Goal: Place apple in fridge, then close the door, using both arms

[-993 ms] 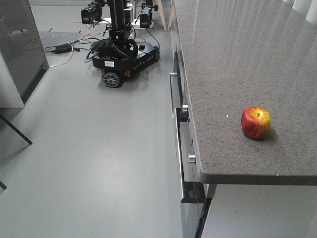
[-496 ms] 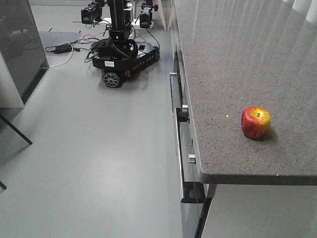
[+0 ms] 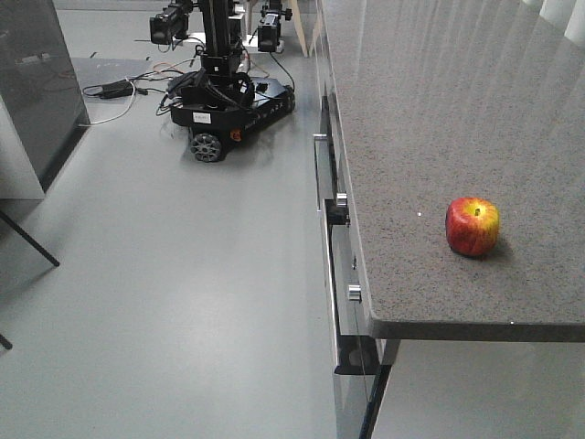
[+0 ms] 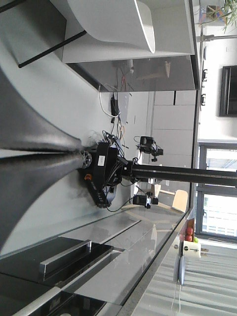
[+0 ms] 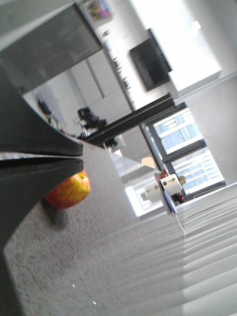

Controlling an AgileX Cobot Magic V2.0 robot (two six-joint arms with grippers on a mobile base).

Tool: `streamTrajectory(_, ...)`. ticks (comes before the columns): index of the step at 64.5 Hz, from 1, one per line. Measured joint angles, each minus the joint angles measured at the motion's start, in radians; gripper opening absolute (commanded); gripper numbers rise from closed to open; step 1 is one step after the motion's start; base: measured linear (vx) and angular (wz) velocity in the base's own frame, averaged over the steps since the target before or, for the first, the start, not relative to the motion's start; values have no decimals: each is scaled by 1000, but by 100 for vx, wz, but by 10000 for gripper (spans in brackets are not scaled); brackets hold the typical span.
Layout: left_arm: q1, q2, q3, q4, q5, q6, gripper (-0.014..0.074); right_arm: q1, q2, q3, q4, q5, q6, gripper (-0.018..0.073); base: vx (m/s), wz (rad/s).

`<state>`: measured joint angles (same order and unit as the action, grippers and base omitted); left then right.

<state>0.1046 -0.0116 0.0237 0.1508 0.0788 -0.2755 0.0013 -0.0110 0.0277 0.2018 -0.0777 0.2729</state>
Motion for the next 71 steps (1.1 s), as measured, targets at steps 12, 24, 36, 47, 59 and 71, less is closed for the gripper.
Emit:
streamTrajectory(12,0,0,0,0,0,0,-6,0,1,-119,54,167,10,1,0,0)
streamTrajectory(24,0,0,0,0,0,0,-6,0,114,-387,27,380,-146,95,0,0)
streamTrajectory(36,0,0,0,0,0,0,-6,0,264,-609,80,520,-359,435,0,0)
streamTrajectory(47,0,0,0,0,0,0,-6,0,337,-661,128,469,-436,702,0,0)
streamTrajectory(59,0,0,0,0,0,0,-6,0,397,-667,130,448,-470,720,0,0)
streamTrajectory(71,0,0,0,0,0,0,-6,0,548,-812,153,534,-571,703,0,0)
